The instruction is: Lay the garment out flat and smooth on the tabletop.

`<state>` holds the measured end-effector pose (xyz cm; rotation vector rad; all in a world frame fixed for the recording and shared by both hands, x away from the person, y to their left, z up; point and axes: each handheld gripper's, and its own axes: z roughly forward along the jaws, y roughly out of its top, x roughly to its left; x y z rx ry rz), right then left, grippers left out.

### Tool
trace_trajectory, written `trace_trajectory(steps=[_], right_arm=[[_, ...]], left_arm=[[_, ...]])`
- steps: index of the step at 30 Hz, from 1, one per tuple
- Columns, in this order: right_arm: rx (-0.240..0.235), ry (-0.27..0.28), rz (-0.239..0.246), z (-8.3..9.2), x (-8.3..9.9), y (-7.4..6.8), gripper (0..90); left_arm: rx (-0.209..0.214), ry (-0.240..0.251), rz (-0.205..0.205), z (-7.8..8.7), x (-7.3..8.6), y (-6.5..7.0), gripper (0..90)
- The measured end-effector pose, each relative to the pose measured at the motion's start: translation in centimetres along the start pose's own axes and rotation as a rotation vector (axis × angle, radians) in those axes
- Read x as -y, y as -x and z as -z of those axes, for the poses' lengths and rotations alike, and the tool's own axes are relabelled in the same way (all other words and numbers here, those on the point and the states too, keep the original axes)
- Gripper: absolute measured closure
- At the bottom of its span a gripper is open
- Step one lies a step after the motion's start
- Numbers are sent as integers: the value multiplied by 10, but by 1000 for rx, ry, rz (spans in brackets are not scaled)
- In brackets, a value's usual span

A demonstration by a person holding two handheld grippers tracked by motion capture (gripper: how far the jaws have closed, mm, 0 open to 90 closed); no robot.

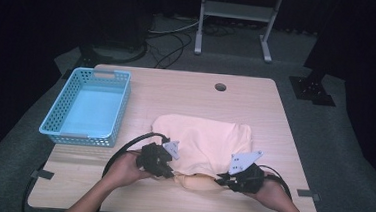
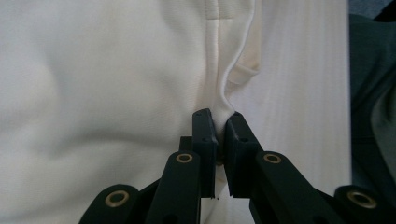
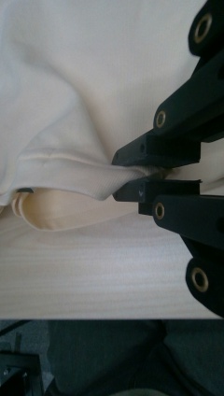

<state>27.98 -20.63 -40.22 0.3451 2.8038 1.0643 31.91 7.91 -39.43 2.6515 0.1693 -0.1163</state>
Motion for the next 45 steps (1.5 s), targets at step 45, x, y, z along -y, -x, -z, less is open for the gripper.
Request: trace_trajectory(steps=[45], right_arm=[[-136,54,107,65,-44,-9,832]], left_arm=[[120,60,-194,78,-26,31,829]])
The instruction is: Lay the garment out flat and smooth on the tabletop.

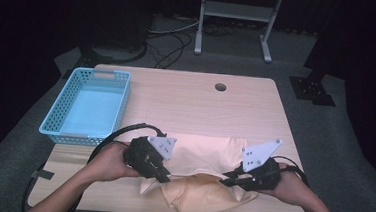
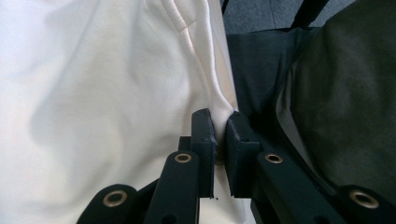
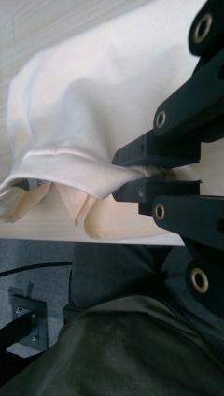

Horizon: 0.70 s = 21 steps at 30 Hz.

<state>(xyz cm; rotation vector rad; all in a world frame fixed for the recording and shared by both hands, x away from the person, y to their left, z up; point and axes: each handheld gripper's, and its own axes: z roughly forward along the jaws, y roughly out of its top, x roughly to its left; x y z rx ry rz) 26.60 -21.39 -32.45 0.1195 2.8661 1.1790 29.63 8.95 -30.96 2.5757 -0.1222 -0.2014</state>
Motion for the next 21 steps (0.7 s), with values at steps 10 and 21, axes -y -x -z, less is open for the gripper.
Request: trace_trajectory(steps=[10,21], right_arm=[[4,13,9,15,-15,27,832],[18,-8,3,21,-29,69,831]], left_arm=[[-44,33,-27,21,-6,-31,829],[-77,56,-25,35,-8,-72,829]])
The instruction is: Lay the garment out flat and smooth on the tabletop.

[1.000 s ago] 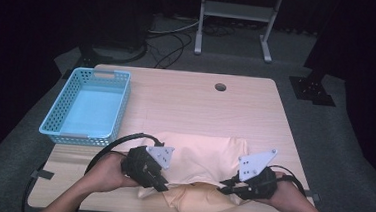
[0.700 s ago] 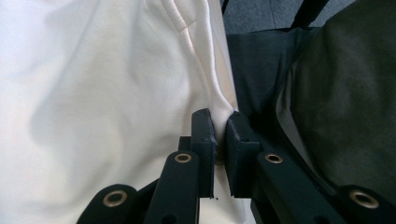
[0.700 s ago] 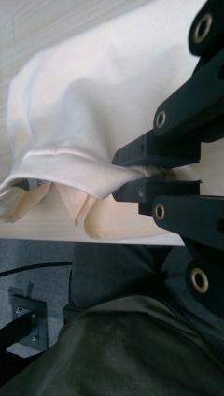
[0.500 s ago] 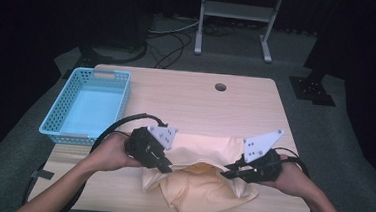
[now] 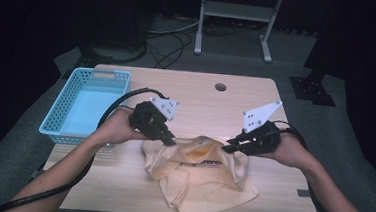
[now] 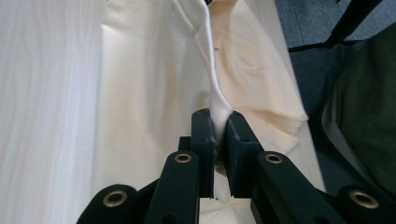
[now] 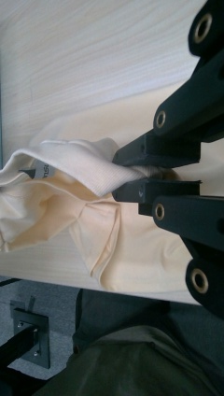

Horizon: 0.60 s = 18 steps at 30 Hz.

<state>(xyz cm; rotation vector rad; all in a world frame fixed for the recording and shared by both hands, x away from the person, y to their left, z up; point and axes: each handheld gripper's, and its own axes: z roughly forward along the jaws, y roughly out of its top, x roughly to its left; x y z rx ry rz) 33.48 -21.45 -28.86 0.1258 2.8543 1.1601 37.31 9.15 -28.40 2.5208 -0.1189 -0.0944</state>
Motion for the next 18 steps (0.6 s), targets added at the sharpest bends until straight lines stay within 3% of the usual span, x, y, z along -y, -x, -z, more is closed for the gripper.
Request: trace_trajectory(steps=[2,4,5,7,8,9,10,12,13,14,15,16,18], right_arm=[[-2,-8,1,1,-3,9,831],[3,-22,9,1,-6,21,831],[7,-26,3,2,-8,28,831],[24,-40,-6,2,-12,45,831],[49,-57,-8,2,-15,58,831],[76,-61,-21,3,-19,72,832],[119,-65,-39,4,-25,88,832],[299,-94,-82,7,-38,126,821],[410,-113,-114,8,-45,141,732],[543,-127,-146,8,-51,153,698],[573,-114,-191,9,-55,162,710],[594,-94,-201,10,-57,164,705],[567,-72,-208,6,-57,160,680]], left_arm=[[-5,-8,4,2,0,-12,829],[-36,-20,20,4,1,-30,830],[-47,-21,35,4,1,-38,830],[-110,-17,97,7,1,-64,830],[-168,-14,141,9,0,-78,831],[-252,0,189,12,-2,-93,831],[-362,4,245,15,-6,-108,829],[-593,37,377,23,-15,-135,714],[-631,73,439,28,-18,-145,625],[-632,120,490,31,-18,-151,604],[-626,155,508,32,-19,-154,601],[-587,192,497,31,-19,-154,595],[-573,156,469,23,-19,-149,580]])
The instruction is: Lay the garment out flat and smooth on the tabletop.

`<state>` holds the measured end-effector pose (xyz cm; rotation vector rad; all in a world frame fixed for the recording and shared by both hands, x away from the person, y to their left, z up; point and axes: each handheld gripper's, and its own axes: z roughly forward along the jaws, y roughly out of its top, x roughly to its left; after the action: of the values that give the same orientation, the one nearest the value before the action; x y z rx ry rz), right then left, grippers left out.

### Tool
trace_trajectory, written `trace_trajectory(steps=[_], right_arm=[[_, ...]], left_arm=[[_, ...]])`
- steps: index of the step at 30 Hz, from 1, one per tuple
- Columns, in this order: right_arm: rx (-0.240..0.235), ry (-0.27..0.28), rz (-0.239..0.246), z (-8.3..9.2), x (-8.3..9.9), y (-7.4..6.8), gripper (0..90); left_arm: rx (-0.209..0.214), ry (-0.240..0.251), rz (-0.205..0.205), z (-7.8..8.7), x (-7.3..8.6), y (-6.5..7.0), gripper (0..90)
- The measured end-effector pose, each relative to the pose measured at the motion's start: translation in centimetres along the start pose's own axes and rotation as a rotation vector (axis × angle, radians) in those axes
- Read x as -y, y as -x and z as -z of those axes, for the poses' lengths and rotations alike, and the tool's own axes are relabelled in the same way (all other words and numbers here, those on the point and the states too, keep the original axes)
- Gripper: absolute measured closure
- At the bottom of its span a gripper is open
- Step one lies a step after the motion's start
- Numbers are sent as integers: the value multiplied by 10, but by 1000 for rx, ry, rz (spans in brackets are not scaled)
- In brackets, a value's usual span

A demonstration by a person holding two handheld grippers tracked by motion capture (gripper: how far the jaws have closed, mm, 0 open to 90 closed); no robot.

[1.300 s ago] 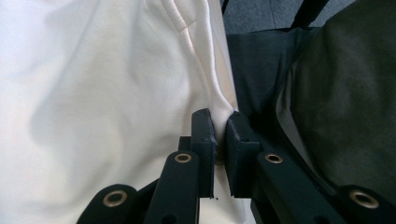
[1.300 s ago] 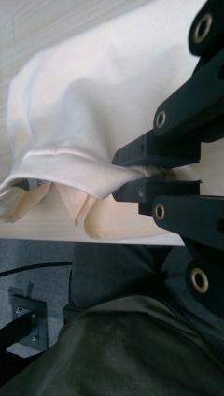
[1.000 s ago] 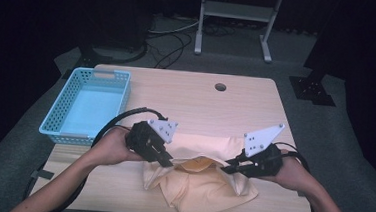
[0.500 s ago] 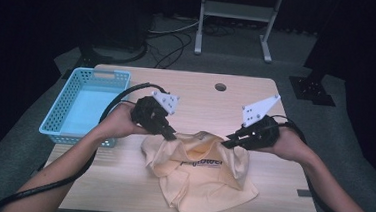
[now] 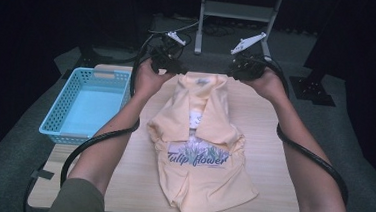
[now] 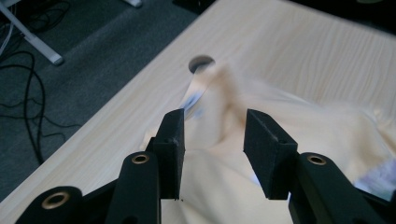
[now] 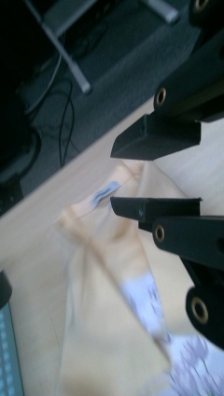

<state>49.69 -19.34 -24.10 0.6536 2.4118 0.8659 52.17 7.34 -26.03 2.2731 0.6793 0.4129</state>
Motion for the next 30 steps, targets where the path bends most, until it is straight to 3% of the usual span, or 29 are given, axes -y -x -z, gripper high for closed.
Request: trace_trajectory(steps=[2,6,10,14,19,27,30], right_arm=[[-26,-12,21,-3,7,-8,674],[-107,-7,-11,-9,28,-22,625],[-155,-21,-20,-17,49,-39,589],[-195,-40,-44,-25,70,-54,542],[-249,-62,-66,-37,94,-73,447],[-297,-107,-53,-57,124,-104,375],[-307,-122,-54,-63,131,-112,363]], left_arm=[[48,-18,-13,-5,9,7,581],[121,-30,-14,-13,28,19,559],[205,-27,-10,-19,46,33,545],[245,-45,-18,-26,60,46,511],[266,-91,-31,-40,79,64,456],[307,-188,-33,-65,110,87,426],[296,-220,-47,-72,119,95,408]])
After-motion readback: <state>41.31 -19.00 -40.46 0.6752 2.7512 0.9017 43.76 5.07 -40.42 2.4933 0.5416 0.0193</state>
